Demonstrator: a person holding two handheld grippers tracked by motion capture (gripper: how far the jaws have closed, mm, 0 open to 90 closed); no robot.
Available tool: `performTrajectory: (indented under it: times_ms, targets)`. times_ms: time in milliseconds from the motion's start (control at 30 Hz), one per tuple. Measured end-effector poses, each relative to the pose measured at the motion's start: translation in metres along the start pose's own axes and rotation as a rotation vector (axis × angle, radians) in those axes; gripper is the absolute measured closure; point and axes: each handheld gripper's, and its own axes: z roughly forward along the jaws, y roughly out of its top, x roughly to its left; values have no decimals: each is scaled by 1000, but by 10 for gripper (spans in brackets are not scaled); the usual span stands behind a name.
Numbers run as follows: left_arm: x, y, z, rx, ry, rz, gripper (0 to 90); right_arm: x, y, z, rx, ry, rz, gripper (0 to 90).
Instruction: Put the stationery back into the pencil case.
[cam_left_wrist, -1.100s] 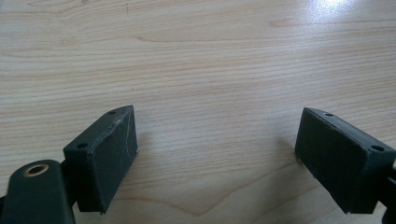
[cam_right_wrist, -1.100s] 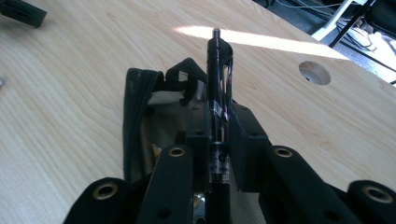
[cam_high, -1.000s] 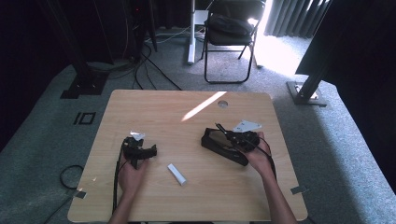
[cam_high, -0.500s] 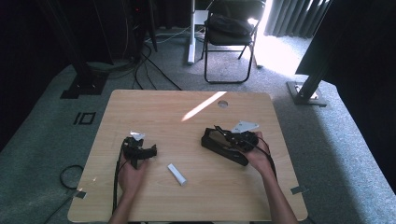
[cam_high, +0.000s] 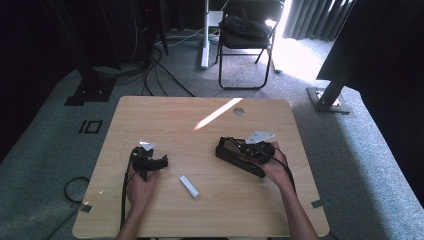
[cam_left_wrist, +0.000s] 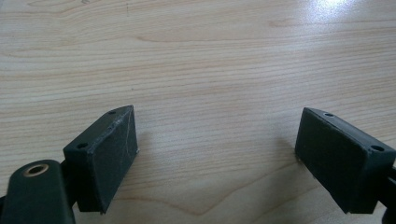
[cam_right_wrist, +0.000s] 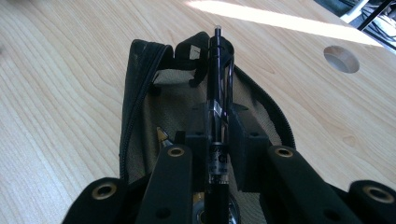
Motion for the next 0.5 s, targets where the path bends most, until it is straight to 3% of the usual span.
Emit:
performTrajectory:
  times_ms: [300,500]
  targets:
    - [0,0,0,0,0,0,133,1,-1,2,10,11,1,787]
    - [0,0,0,0,1,0,133,2,-1,-2,-10,3,13,768]
